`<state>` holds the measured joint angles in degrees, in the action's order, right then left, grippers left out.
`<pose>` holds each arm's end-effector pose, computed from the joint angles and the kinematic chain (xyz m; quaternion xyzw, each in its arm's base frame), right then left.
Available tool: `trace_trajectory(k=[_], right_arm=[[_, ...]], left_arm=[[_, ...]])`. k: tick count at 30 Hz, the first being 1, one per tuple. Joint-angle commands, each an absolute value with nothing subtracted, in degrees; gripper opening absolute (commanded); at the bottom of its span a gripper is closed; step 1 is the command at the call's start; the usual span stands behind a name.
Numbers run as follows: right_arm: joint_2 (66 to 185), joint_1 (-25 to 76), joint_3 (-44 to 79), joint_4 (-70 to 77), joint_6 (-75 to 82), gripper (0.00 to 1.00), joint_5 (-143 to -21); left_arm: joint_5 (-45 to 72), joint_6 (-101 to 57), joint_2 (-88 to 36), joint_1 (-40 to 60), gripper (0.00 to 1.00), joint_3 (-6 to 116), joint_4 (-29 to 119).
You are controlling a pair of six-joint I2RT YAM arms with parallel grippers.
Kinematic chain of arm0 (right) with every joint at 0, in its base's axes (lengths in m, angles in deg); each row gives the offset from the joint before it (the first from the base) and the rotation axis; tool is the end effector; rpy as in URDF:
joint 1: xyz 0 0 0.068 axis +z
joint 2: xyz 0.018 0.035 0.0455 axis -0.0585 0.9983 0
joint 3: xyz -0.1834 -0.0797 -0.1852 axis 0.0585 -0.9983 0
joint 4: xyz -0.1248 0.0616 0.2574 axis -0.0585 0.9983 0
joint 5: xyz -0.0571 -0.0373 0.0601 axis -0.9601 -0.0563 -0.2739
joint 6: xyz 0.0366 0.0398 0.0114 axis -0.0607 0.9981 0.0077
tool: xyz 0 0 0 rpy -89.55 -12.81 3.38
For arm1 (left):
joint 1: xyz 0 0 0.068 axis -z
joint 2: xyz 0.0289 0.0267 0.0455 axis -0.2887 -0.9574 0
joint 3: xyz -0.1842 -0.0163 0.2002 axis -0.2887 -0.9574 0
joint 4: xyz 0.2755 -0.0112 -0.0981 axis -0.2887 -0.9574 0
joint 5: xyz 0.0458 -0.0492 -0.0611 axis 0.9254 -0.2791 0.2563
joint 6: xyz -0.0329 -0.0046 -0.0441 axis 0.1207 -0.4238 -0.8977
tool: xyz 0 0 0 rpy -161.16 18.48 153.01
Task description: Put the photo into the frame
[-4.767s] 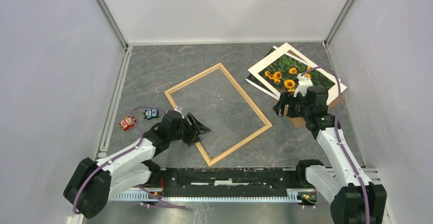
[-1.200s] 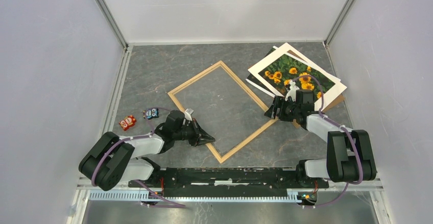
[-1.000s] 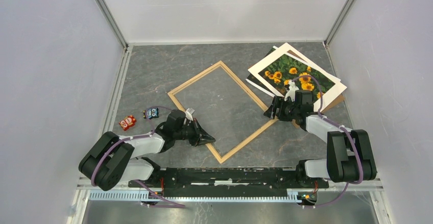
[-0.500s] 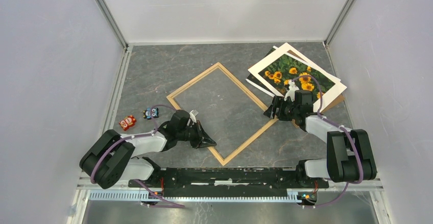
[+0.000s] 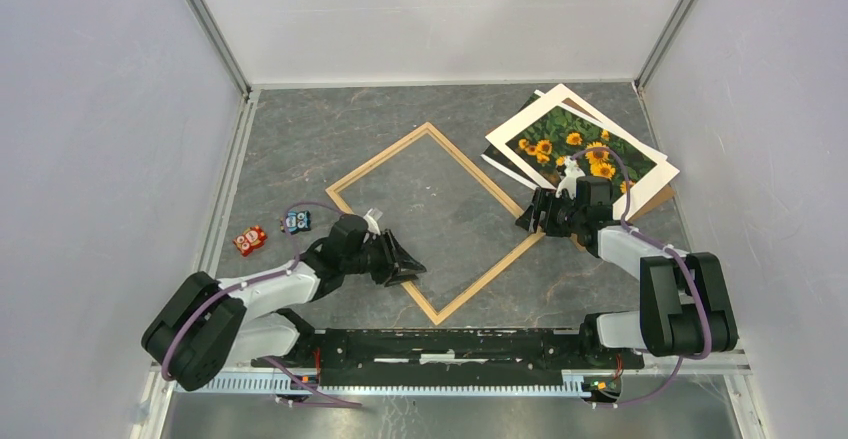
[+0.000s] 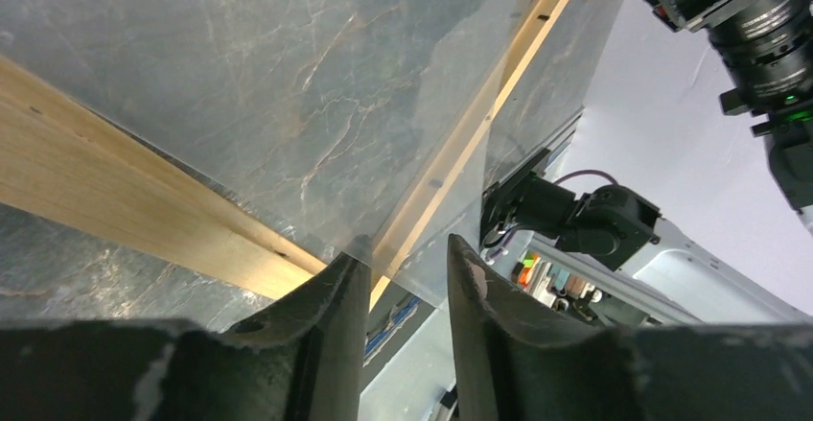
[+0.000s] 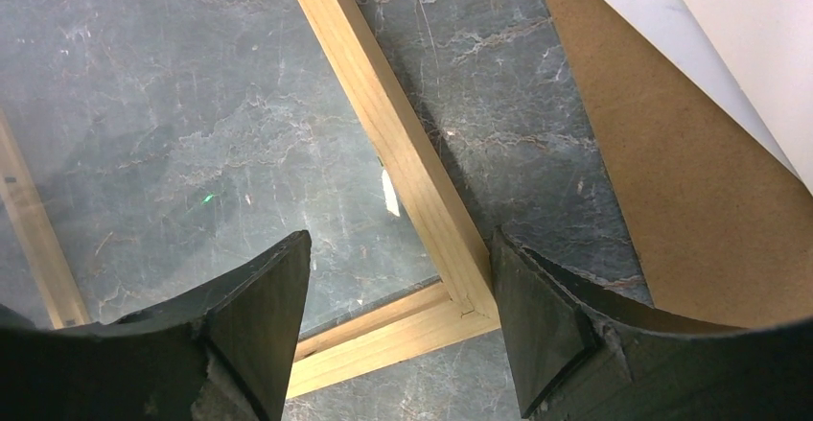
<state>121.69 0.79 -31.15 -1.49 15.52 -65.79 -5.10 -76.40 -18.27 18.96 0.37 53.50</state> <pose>0.2605 0.0340 0.1194 0.0366 0.9082 0.2599 0.3261 0.1740 -0.1460 0.1136 -0.1339 0.8753 -0.4542 0.0987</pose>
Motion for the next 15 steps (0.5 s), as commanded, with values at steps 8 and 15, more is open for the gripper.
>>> trace_trajectory(k=[8, 15], right_arm=[[123.28, 1.37, -32.64, 0.17, 14.91, 0.75, -65.59], [123.22, 1.44, -33.15, -0.07, 14.54, 0.75, -65.67]], left_arm=[[0.94, -86.44, -19.52, 19.09, 0.54, -4.34, 69.72], [4.51, -83.0, -13.63, 19.09, 0.63, -4.03, 60.86]])
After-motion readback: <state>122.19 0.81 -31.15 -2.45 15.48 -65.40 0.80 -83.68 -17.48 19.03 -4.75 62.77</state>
